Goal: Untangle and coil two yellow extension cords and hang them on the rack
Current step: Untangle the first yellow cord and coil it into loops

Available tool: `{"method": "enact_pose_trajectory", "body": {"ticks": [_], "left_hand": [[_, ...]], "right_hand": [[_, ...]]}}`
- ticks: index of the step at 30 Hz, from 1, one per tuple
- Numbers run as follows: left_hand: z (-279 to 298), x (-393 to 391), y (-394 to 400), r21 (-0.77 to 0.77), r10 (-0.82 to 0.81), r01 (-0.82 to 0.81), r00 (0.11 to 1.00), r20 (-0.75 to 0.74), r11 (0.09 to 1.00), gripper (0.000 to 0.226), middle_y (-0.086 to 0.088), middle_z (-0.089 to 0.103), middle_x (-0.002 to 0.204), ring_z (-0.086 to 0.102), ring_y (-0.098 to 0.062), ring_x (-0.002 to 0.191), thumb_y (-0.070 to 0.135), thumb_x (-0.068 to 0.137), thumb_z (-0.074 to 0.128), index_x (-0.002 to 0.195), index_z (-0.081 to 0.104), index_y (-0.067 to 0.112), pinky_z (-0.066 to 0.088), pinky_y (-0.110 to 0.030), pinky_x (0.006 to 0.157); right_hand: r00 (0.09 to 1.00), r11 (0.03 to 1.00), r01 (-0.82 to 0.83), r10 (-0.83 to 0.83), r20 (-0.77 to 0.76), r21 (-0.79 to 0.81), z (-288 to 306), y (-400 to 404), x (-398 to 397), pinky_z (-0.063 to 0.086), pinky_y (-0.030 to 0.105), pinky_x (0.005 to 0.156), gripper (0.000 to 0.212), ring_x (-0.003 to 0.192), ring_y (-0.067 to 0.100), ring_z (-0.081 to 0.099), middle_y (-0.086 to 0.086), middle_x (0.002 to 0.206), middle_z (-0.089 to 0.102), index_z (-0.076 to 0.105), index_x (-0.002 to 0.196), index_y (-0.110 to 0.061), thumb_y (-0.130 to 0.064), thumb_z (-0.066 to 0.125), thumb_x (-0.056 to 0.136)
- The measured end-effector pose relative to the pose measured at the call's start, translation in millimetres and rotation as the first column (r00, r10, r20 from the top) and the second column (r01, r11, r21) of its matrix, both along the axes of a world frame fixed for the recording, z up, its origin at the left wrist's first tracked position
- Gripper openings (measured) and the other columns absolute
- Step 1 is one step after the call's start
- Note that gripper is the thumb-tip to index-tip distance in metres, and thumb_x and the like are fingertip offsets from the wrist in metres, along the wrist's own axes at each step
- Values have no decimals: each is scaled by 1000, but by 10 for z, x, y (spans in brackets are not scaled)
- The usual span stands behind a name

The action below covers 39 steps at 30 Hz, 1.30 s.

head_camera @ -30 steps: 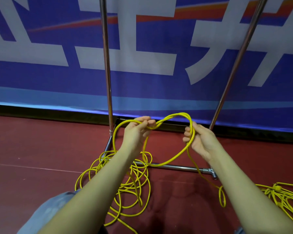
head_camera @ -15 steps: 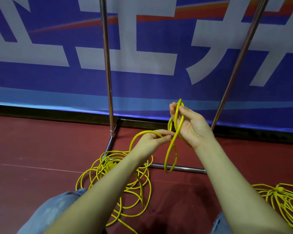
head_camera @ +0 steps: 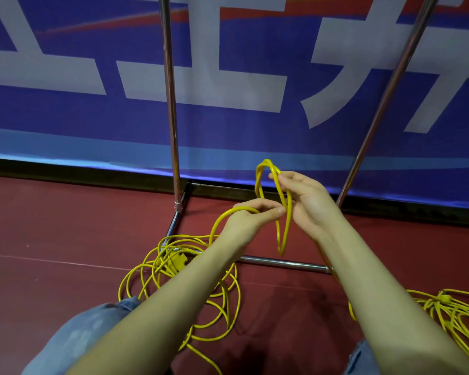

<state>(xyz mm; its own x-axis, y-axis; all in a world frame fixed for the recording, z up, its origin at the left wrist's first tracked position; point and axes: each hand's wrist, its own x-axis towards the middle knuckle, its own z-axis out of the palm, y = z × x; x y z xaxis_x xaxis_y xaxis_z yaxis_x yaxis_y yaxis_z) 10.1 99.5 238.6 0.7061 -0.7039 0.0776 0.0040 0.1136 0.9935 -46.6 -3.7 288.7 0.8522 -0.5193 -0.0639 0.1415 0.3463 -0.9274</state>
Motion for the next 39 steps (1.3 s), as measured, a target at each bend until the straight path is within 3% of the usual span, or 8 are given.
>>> {"method": "enact_pose_trajectory", "body": {"ticks": [11,17,21,24,30,35,37,39], "left_hand": [[35,-22,-18,-30,32,-32,999,9,999,3,-6,58,80,52,-8,77,13,81,72,84,72,14,42,-11,72],[146,119,61,17,98,-99,995,37,995,13,13,54,57,46,0,55,17,88,63,75,63,14,36,-11,57],[329,277,162,-122,70,-89,986,-151,988,17,0,51,51,36,-5,41,13,91,57,77,60,5,33,-15,46],[415,337,197,-217,41,-117,943,-329,969,20,7,51,46,36,-2,38,15,93,54,76,59,4,32,-12,43],[443,373,214,-244,68,-223,854,-515,944,11,1,66,63,52,0,43,13,90,61,81,62,8,43,-11,46],[479,389,239,-285,20,-218,824,-567,933,12,-1,67,65,49,-2,40,14,91,60,83,63,7,42,-10,44],[444,399,234,-262,45,-215,845,-532,941,18,0,68,65,50,-2,41,18,96,54,86,63,6,42,-12,45],[368,429,225,-210,117,-246,865,-488,946,28,2,65,61,48,-4,39,20,101,43,88,62,5,39,-15,43]], "right_hand": [[996,988,-54,44,-72,-143,-26,-54,-173,50,15,57,13,57,6,62,-1,61,67,66,84,-4,1,55,88],[978,899,105,-171,-122,-424,-232,-261,-202,37,22,48,17,42,6,37,-2,59,38,68,96,-15,-11,51,96],[958,782,110,-248,-144,-613,-383,-415,-238,33,16,58,24,52,-2,40,-20,52,48,65,115,-18,-15,50,97],[964,788,89,-222,-146,-610,-473,-384,-227,40,17,71,33,74,6,53,-15,78,59,61,123,-21,-6,50,95],[976,500,197,-180,121,-843,-372,-208,-214,36,8,74,28,76,-2,48,-2,94,53,67,108,-15,-5,68,82],[977,283,-171,-77,-200,-944,-474,-163,-130,40,16,82,18,89,16,62,0,92,68,71,102,-10,-15,68,85],[969,360,-111,-167,-181,-926,-484,-155,-95,44,24,78,11,81,19,65,2,80,71,72,90,-11,-14,61,90],[973,626,21,-191,-127,-780,-407,-120,-57,49,30,77,17,73,20,67,6,75,70,68,84,-12,-12,55,94]]}}
